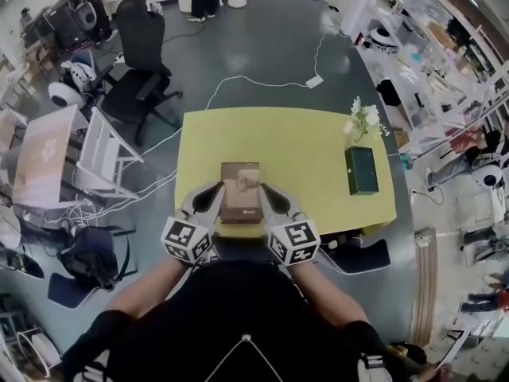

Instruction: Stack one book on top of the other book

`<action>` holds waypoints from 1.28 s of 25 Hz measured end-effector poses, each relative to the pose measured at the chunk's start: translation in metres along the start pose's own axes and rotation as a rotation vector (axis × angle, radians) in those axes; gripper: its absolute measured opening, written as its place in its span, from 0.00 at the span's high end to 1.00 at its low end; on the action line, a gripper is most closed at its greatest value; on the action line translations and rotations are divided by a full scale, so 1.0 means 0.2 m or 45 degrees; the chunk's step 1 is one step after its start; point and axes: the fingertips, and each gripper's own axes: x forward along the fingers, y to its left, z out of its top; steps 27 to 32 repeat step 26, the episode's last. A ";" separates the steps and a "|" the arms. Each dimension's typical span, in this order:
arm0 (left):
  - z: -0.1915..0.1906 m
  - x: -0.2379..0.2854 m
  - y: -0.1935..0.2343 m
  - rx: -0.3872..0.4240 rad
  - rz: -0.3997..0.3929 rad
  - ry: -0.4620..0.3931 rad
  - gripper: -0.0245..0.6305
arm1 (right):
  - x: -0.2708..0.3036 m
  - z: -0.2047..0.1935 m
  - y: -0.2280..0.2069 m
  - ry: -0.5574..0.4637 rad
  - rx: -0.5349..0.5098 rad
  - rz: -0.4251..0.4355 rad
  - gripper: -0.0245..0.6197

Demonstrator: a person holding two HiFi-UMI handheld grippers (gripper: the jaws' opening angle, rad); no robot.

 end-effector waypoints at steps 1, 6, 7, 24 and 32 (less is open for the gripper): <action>0.00 0.00 0.00 -0.002 -0.001 0.003 0.95 | 0.00 0.00 0.00 0.001 -0.003 0.003 0.96; 0.00 0.01 0.02 0.002 0.003 0.005 0.95 | 0.03 0.00 0.02 -0.009 -0.016 0.016 0.96; 0.00 0.01 0.03 0.001 0.008 0.005 0.95 | 0.03 0.01 0.01 -0.008 -0.014 0.018 0.96; -0.05 -0.03 0.14 -0.036 0.063 0.026 0.95 | 0.10 -0.03 0.03 0.005 -0.005 0.022 0.96; -0.06 -0.04 0.15 -0.044 0.069 0.029 0.95 | 0.11 -0.04 0.04 0.006 -0.007 0.024 0.96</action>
